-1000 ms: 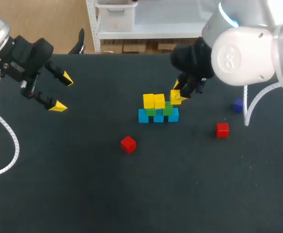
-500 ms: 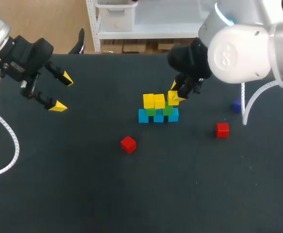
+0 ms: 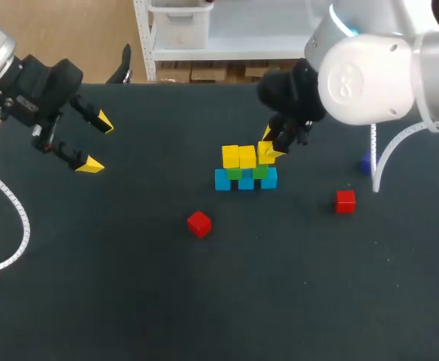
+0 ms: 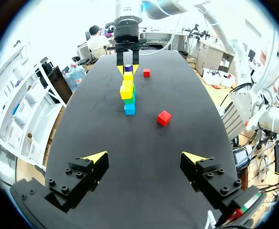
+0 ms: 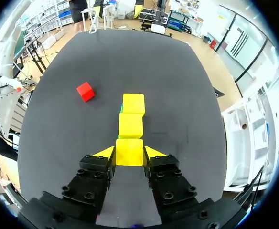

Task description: Place the blue cubes, place green cubes on the blue cubes, place the yellow cubes on the green cubes, then place the red cubes on the yellow cubes, and place purple cube on the red cubes.

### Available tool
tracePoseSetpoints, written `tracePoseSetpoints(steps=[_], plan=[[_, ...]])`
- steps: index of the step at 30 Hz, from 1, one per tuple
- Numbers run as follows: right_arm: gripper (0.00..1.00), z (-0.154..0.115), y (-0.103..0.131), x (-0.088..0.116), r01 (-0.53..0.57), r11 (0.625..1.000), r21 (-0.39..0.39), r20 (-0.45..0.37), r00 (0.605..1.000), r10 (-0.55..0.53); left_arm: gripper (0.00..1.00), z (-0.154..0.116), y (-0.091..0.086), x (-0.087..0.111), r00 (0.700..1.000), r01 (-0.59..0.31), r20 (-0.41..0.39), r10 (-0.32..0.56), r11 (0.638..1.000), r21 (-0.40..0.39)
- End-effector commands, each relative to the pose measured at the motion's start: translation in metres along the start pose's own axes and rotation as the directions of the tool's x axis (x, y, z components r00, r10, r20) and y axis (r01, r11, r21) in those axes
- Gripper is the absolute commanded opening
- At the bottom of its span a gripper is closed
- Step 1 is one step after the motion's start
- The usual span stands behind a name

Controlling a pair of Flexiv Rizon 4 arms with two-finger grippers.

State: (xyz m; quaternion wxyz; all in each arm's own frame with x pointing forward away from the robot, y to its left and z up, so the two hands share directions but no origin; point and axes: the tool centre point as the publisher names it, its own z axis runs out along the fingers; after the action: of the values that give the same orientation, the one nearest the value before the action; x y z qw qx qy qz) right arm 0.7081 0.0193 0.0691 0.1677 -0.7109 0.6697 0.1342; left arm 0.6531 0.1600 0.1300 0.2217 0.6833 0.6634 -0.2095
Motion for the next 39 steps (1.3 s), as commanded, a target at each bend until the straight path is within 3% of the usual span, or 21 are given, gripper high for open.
tracePoseSetpoints(steps=[1, 39], plan=[[0.0, 0.0016, -0.0023, -0.0011, 0.001, 1.0, -0.009, 0.005, 1.0, -0.001, 1.0, -0.0001, -0.0005, 0.0015, 1.0, -0.004, 0.004, 0.004, 1.0, -0.002], [0.0, 0.0086, 0.0006, -0.0026, 0.0, 0.999, -0.035, 0.01, 1.0, 0.001, 1.0, -0.0001, -0.0005, 0.0015, 1.0, -0.004, 0.004, 0.004, 1.0, -0.002]])
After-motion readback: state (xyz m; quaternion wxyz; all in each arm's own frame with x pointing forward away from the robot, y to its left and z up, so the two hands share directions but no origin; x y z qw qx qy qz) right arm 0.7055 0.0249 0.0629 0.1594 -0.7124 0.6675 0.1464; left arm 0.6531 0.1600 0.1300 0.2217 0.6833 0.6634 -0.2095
